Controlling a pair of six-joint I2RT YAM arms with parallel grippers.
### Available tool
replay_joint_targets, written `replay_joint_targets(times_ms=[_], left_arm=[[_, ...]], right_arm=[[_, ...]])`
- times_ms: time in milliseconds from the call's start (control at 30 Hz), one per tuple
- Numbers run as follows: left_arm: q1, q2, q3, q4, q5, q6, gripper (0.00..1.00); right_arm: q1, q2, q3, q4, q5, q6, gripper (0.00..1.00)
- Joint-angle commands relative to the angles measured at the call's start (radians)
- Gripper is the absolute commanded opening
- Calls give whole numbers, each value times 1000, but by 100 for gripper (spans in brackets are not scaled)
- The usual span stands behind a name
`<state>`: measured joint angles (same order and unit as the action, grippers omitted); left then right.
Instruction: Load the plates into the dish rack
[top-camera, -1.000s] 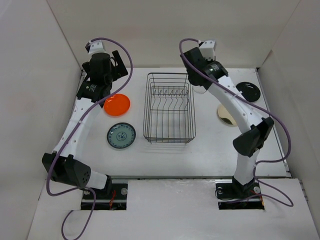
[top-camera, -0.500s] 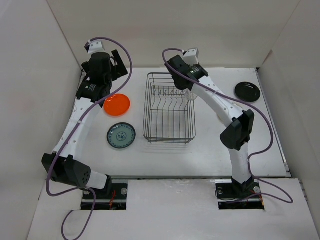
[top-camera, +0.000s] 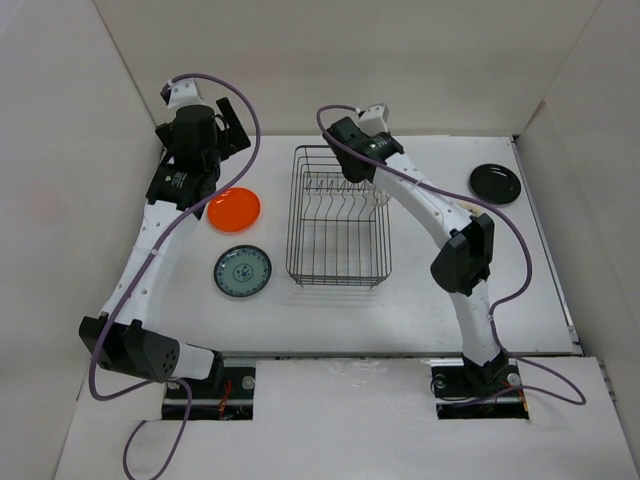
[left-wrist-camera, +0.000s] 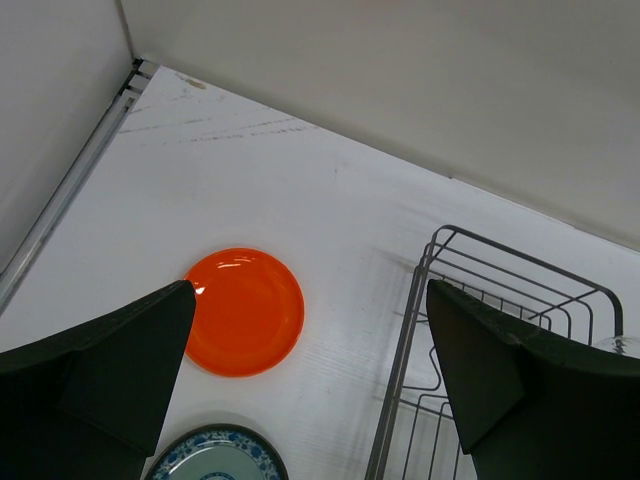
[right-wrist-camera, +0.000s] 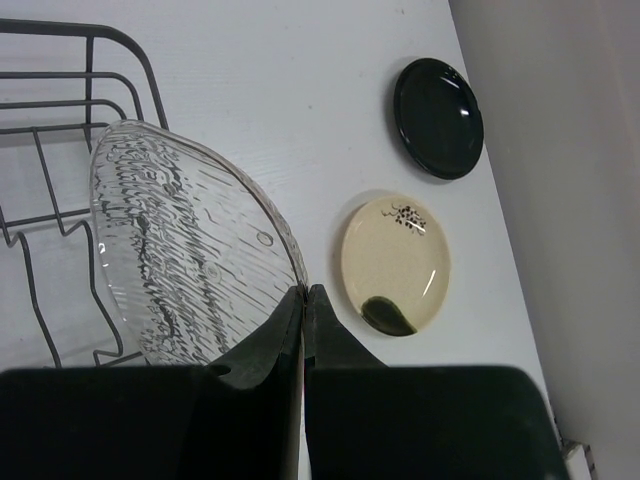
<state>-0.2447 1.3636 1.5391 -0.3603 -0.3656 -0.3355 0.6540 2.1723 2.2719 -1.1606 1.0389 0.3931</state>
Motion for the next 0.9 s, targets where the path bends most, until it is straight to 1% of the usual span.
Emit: replay_joint_targets(times_ms=[0,433,867], left_arm=[[2,-41,50,15,-21,-8,100],[2,-41,50,6,-21,1,100],[2,-41,50,6,8,1,100]], right_arm=[[-7,6,55,-2,19,12,0],[-7,26,64,-2,41,12,0],[-7,35,64,-21,62,21,0]])
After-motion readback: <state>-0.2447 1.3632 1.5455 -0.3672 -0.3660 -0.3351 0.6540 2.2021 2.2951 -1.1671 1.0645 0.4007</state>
